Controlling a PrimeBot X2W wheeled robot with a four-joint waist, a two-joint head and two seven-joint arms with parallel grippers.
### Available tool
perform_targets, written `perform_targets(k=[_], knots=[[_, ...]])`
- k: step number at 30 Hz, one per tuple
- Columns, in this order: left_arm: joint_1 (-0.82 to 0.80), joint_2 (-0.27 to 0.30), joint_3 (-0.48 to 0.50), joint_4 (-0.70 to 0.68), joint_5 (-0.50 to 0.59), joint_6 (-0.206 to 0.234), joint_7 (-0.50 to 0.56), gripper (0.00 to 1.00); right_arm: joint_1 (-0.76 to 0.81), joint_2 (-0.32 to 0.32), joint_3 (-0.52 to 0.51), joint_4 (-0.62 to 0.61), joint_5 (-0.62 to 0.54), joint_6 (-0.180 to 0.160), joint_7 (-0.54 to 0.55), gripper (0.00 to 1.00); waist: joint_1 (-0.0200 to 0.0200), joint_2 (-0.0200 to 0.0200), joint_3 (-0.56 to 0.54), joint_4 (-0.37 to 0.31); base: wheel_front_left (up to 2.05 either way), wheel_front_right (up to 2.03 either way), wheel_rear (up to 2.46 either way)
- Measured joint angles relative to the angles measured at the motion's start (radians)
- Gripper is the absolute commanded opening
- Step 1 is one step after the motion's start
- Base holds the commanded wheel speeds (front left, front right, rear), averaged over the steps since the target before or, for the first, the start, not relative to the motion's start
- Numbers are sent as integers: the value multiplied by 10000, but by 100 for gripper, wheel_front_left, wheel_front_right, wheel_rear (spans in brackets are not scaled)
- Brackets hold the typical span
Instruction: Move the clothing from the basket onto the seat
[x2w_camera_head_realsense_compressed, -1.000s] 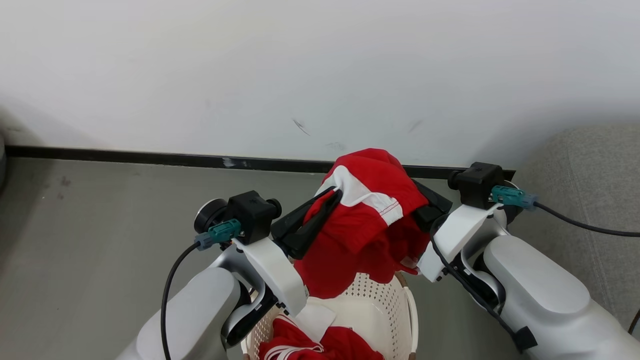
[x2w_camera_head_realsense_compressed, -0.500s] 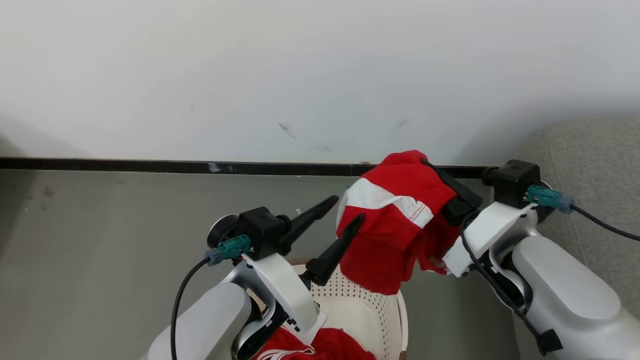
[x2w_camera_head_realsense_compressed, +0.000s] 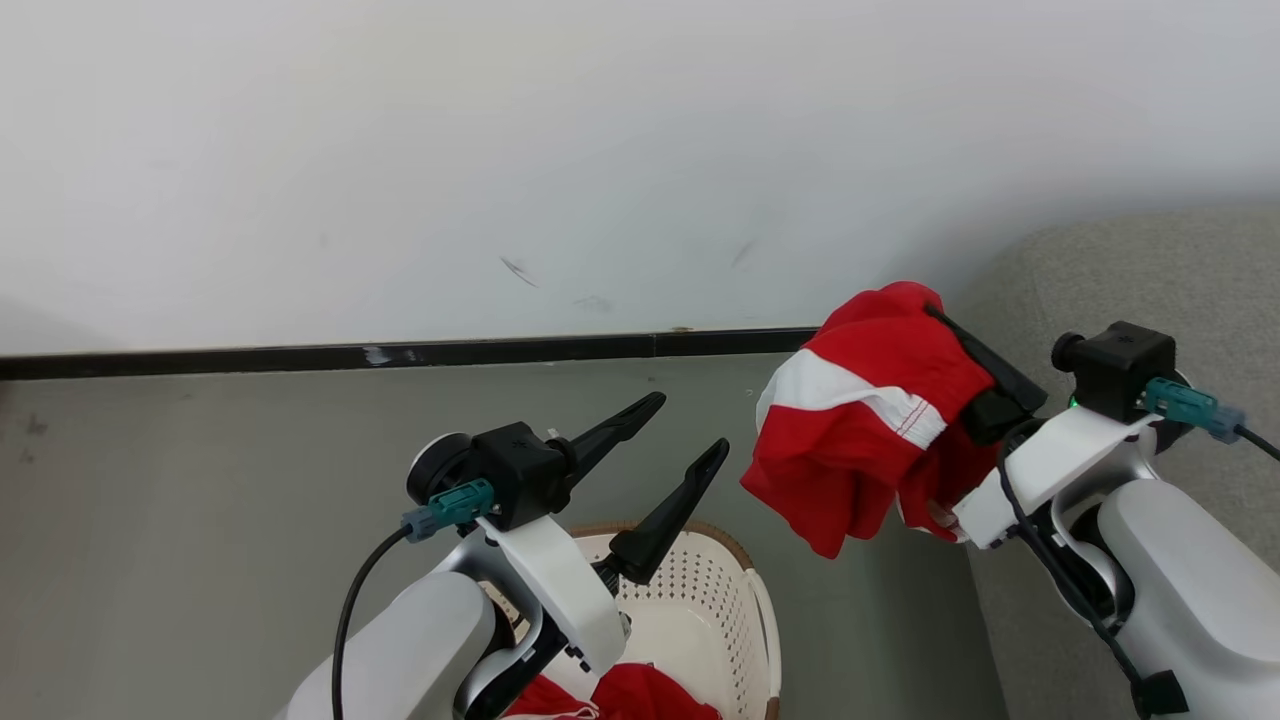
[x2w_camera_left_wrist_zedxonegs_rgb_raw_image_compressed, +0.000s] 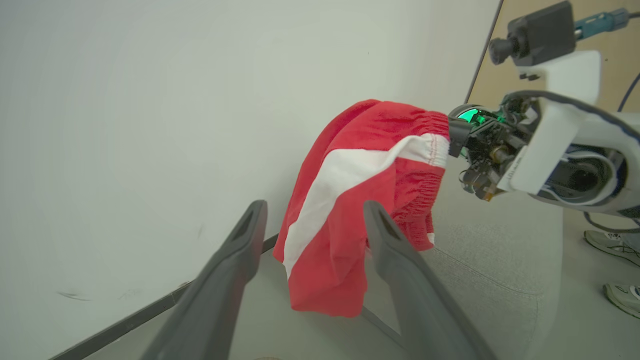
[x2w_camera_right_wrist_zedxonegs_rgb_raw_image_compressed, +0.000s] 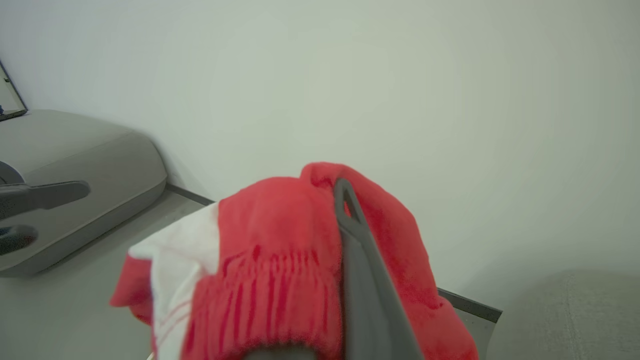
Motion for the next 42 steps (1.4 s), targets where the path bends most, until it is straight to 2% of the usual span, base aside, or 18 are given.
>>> perform_targets(k=[19,42], knots=[[108,282,-311,-100,107,-4,-265,100,1334,-299,-2052,-1321,-696,0,0,0,0,0,105,-1444,0,0,0],[108,472,-570,-270,351,-6,-545,100,2940,155,-3476,-2660,-1104,-2,0,0,0,0,441,-3134,0,0,0]])
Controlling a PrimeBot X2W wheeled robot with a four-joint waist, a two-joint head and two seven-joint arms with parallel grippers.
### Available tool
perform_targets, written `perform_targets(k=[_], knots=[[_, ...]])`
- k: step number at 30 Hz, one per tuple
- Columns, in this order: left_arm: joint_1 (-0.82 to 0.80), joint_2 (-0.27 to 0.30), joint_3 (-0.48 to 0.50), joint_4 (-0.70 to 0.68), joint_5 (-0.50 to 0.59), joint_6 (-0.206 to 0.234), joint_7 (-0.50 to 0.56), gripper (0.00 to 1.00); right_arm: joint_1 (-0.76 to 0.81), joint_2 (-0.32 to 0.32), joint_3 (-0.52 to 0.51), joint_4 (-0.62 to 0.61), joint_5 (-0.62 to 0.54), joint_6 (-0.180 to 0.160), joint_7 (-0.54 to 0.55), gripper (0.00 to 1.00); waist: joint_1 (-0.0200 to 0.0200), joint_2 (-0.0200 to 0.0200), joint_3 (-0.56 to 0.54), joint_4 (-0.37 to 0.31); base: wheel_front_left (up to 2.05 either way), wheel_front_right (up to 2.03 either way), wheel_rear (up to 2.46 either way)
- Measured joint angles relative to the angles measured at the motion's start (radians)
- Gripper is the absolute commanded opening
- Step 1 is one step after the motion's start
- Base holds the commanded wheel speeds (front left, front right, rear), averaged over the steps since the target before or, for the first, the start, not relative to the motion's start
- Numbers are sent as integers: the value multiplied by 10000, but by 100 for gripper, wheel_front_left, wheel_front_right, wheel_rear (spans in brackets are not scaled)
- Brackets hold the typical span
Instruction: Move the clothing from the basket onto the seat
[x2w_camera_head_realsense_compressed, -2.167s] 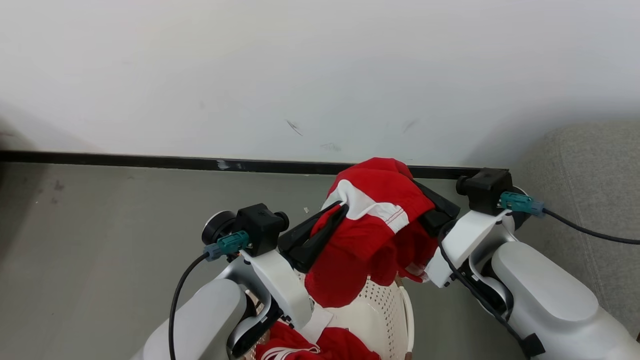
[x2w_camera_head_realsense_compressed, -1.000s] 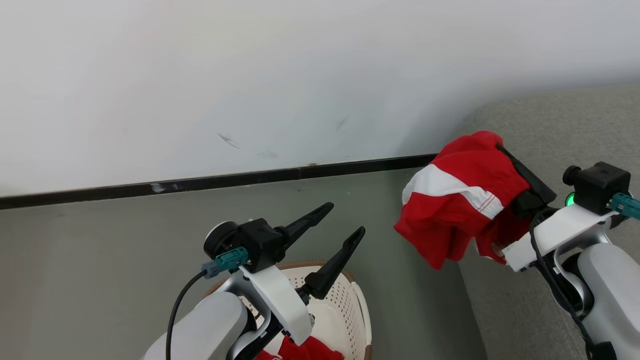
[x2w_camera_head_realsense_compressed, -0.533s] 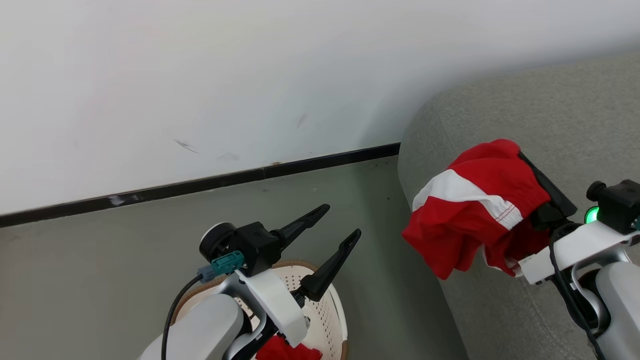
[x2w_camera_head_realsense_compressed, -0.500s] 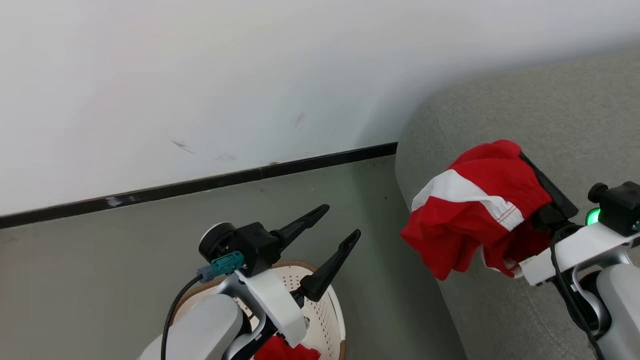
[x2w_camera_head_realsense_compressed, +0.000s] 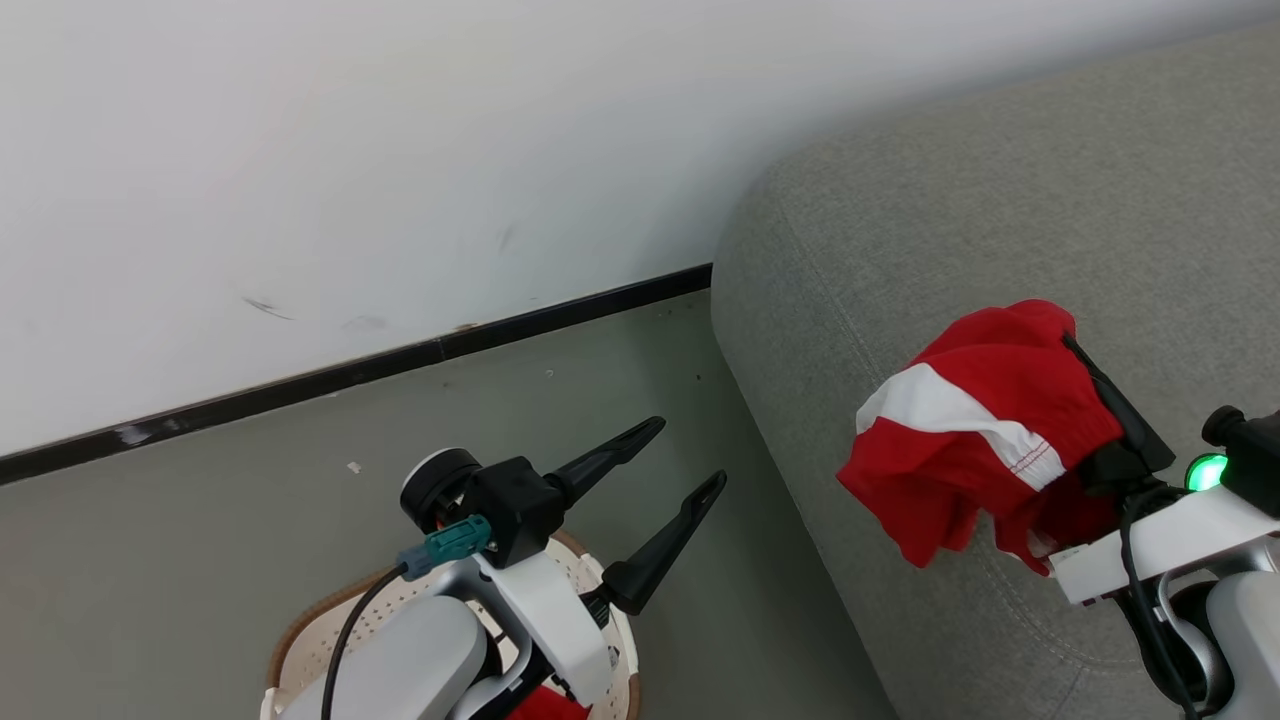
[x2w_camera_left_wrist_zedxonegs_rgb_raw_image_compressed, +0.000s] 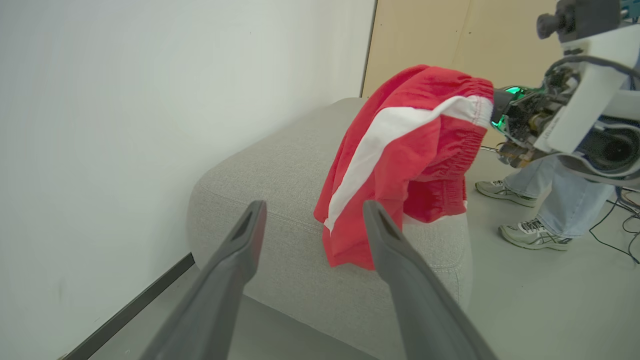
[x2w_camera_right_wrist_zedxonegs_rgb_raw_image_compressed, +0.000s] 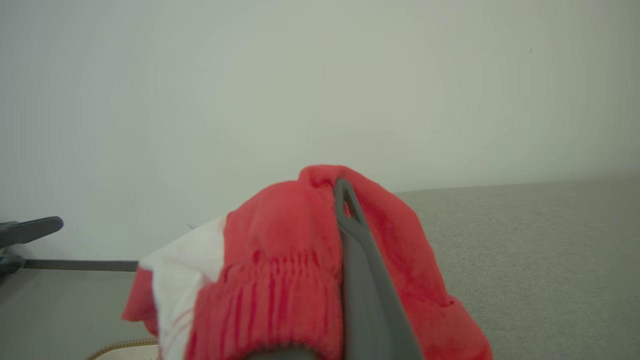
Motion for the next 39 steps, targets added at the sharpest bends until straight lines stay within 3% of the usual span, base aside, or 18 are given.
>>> perform_targets(k=[9,20,39], knots=[[0,217,-15,-44,21,0,-4,100,87,36,-303,-564,-259,2,0,0,0,0,155,-628,0,0,0],[1,476,92,-245,79,6,-15,100,-31,-384,-732,-1074,-351,2,0,0,0,0,404,-1169,0,0,0],[0,951,238,-955,270,94,-2,100,-1485,-1607,-1392,-431,-90,2,0,0,0,0,1242,-1124,0,0,0]])
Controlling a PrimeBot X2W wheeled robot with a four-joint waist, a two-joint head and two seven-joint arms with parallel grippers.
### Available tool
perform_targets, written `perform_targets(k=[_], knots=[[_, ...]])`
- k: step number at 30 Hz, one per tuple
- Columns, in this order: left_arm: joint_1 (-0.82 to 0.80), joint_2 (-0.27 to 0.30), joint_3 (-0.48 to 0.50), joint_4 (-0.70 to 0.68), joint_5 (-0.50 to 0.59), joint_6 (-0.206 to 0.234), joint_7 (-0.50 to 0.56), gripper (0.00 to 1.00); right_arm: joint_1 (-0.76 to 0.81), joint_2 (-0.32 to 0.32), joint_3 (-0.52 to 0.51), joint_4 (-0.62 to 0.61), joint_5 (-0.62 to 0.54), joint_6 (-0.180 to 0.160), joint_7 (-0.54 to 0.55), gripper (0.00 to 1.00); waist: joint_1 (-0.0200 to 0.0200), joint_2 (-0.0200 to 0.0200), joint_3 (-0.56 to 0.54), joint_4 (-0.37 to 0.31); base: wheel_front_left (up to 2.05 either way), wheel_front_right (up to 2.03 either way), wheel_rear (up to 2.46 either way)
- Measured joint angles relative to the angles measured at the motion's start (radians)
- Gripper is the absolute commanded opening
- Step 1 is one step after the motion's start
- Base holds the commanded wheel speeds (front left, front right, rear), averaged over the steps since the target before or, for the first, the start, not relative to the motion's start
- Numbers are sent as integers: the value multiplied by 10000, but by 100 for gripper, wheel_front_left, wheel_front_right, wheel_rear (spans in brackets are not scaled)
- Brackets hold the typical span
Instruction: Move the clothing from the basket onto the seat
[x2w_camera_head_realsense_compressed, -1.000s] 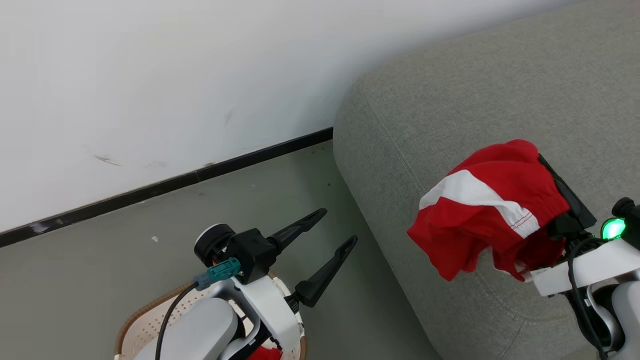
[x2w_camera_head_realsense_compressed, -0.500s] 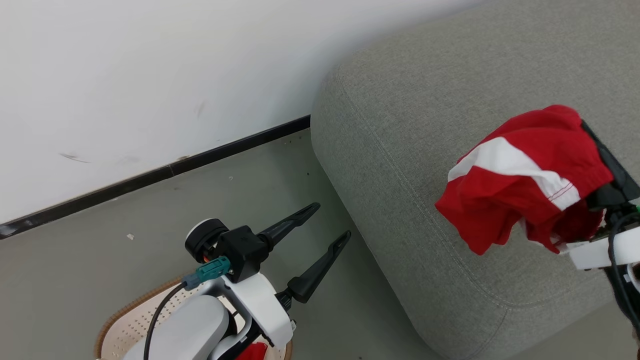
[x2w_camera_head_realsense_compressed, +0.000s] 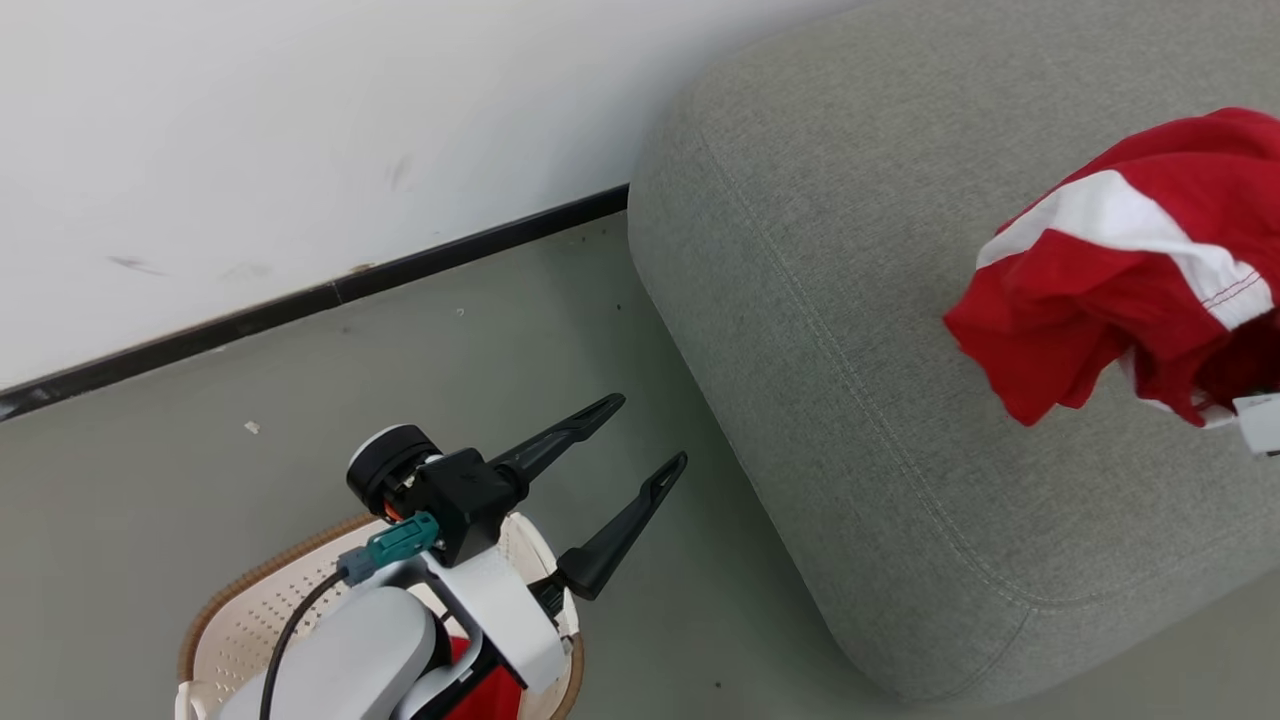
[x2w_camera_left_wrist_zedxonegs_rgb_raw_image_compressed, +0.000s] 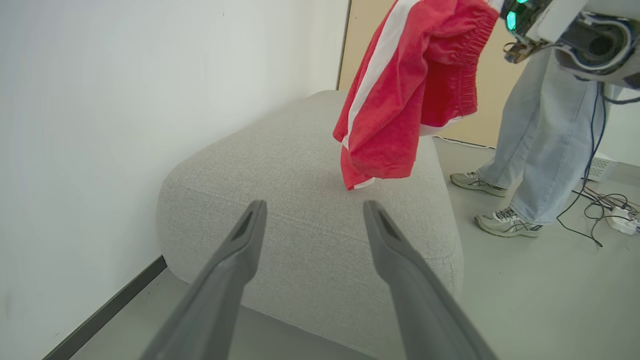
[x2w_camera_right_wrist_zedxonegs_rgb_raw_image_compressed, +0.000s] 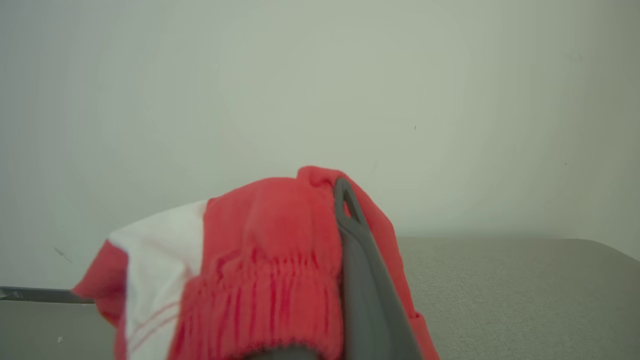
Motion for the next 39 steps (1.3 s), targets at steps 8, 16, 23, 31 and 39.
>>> perform_targets(k=[8,16,23,31,39], knots=[[-6,196,0,-472,88,2,186,100,-675,-717,194,675,58,0,44,0,0,0,442,180,0,0,0],[-12,385,29,-861,86,15,441,100,-1619,-1398,537,1300,222,0,370,0,0,0,962,363,0,0,0],[-12,692,199,-1244,84,155,587,100,-2547,-1511,418,1929,359,0,437,0,0,0,1486,542,0,0,0],[-19,1099,397,-1778,84,265,809,100,-3832,-1847,-635,2986,541,0,497,0,0,0,2195,801,0,0,0],[-188,1195,441,-2199,86,265,955,100,-3849,-1634,-311,3758,571,0,497,0,0,0,2825,1002,0,0,0]])
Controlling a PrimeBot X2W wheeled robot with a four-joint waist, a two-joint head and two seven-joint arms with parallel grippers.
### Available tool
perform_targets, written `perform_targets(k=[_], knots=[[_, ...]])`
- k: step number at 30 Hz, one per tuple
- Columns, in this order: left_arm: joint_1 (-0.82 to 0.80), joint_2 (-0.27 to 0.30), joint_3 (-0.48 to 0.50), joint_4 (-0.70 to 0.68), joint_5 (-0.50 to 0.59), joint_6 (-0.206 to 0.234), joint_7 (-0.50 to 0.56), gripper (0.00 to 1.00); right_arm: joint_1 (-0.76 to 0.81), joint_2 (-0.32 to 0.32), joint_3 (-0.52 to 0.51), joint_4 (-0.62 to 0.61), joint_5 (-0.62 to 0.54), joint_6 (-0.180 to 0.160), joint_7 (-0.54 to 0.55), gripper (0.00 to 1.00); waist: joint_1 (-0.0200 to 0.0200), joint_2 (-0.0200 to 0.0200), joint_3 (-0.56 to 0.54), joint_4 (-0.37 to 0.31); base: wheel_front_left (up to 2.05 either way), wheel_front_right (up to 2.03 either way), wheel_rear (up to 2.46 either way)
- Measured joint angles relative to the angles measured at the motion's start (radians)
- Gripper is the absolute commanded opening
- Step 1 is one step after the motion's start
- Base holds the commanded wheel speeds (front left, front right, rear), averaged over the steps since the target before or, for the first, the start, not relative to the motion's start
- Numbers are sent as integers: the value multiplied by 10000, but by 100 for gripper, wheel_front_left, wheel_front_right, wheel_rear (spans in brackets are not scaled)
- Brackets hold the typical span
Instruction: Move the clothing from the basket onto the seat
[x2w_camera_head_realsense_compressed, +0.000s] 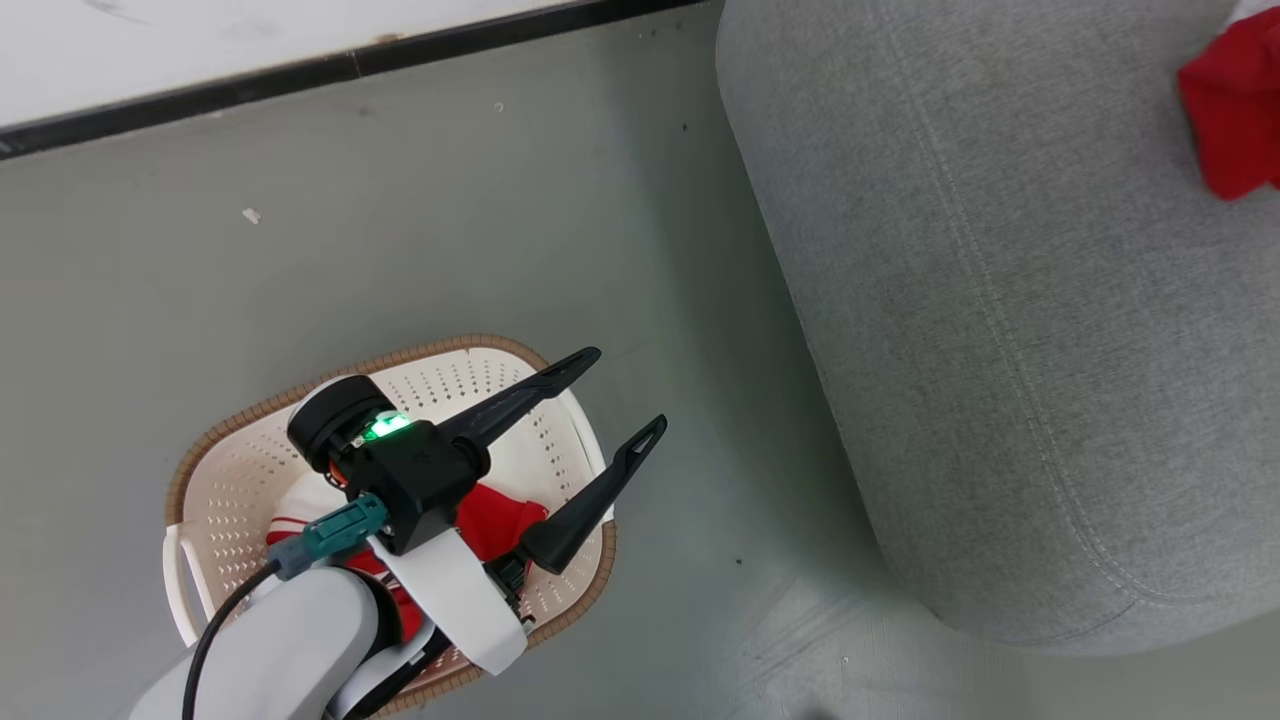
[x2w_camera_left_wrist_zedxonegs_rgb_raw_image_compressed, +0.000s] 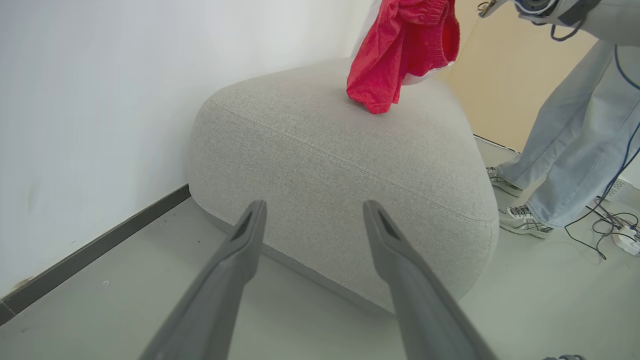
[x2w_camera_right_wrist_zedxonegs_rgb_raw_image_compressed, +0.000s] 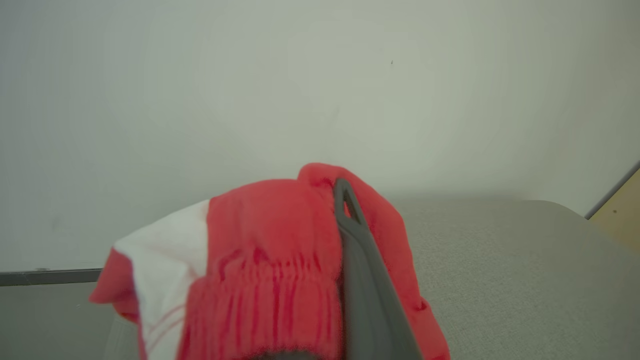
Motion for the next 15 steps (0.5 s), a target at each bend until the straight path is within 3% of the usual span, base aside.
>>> perform_targets(k=[15], knots=[[-433,376,90,-405,92,-61,136,100,310,740,366,1126,-130,0,-73,0,0,0,942,171,0,0,0]])
